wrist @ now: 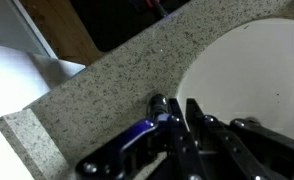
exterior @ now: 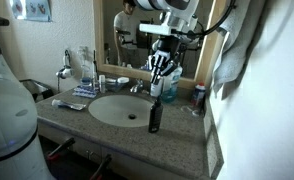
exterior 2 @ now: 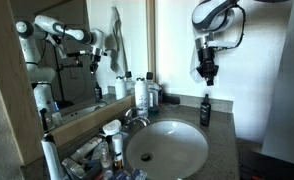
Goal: Press the button on the black spray bottle to spray some contents
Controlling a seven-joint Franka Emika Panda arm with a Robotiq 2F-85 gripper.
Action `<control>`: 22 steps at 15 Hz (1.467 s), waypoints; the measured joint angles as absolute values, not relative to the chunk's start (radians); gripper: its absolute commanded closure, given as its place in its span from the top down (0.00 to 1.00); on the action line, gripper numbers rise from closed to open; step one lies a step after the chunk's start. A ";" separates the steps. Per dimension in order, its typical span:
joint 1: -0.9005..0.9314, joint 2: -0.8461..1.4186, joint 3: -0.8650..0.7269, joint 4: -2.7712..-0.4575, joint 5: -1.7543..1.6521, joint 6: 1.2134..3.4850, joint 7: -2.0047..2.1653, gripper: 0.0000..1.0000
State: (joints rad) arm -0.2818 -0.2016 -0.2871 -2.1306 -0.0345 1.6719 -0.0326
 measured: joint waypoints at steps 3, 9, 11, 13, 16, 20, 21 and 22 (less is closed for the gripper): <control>-0.282 -0.201 -0.287 -2.163 -0.035 1.717 -0.033 0.03; -0.289 -0.198 -0.294 -2.215 -0.035 1.796 -0.033 0.02; -0.293 -0.198 -0.301 -2.224 -0.035 1.815 -0.033 0.02; -0.294 -0.197 -0.310 -2.226 -0.035 1.829 -0.033 0.02; -0.295 -0.196 -0.313 -2.226 -0.035 1.841 -0.033 0.02; -0.295 -0.190 -0.313 -2.226 -0.035 1.850 -0.033 0.02; -0.295 -0.188 -0.313 -2.226 -0.035 1.853 -0.033 0.02; -0.295 -0.186 -0.313 -2.225 -0.035 1.856 -0.033 0.02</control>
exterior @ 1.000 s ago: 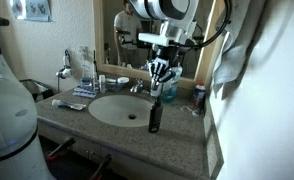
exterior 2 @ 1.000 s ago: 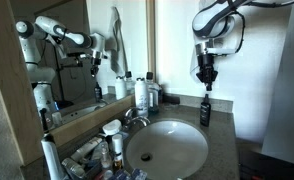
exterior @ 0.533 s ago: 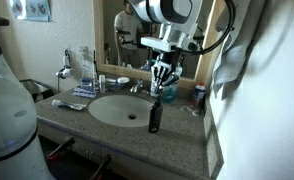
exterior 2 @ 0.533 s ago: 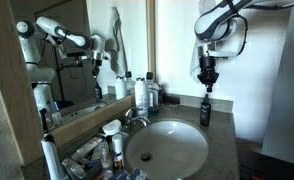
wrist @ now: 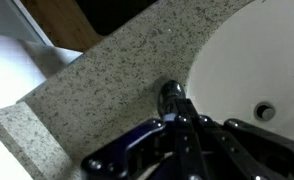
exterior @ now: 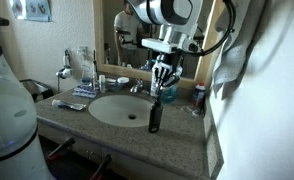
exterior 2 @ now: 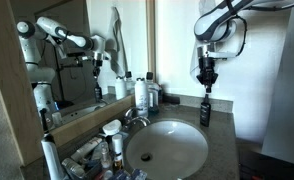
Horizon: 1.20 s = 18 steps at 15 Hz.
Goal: Press the button on the black spray bottle to spray some contents
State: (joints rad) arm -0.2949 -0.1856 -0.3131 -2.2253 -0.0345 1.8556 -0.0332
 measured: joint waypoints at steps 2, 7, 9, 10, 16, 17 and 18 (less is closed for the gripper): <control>-0.295 -0.181 -0.313 -2.225 -0.035 1.861 -0.033 0.02; -0.294 -0.165 -0.313 -2.223 -0.035 1.871 -0.034 0.02; -0.293 -0.158 -0.313 -2.219 -0.035 1.871 -0.034 0.02; -0.293 -0.156 -0.313 -2.217 -0.035 1.871 -0.034 0.02; -0.291 -0.148 -0.310 -2.210 -0.035 1.871 -0.034 0.02; -0.291 -0.147 -0.310 -2.210 -0.034 1.871 -0.035 0.02; -0.291 -0.146 -0.310 -2.210 -0.034 1.871 -0.035 0.02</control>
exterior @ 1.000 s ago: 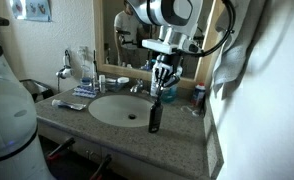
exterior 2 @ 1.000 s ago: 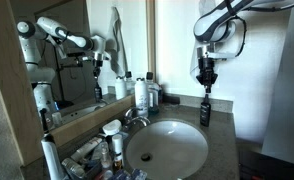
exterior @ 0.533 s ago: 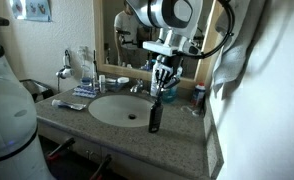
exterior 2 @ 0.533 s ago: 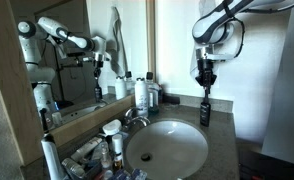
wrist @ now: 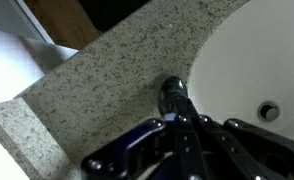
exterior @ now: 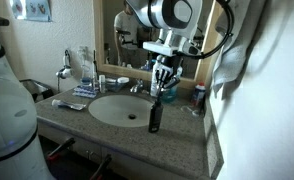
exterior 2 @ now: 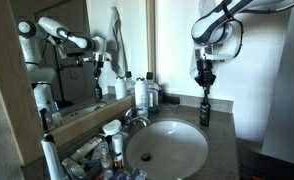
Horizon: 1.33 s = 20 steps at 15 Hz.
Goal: Press the button on the black spray bottle to spray some contents
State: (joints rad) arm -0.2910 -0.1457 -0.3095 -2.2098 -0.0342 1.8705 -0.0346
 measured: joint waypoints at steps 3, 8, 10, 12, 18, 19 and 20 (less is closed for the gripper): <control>-0.291 -0.145 -0.310 -2.210 -0.034 1.858 -0.035 0.02; -0.290 -0.150 -0.305 -2.213 -0.026 1.836 -0.035 0.02; -0.287 -0.153 -0.302 -2.220 -0.024 1.832 -0.034 0.02; -0.284 -0.153 -0.299 -2.227 -0.024 1.828 -0.034 0.02; -0.284 -0.158 -0.300 -2.231 -0.026 1.820 -0.026 0.02; -0.285 -0.158 -0.300 -2.231 -0.028 1.820 -0.015 0.02; -0.285 -0.158 -0.300 -2.231 -0.031 1.820 -0.010 0.02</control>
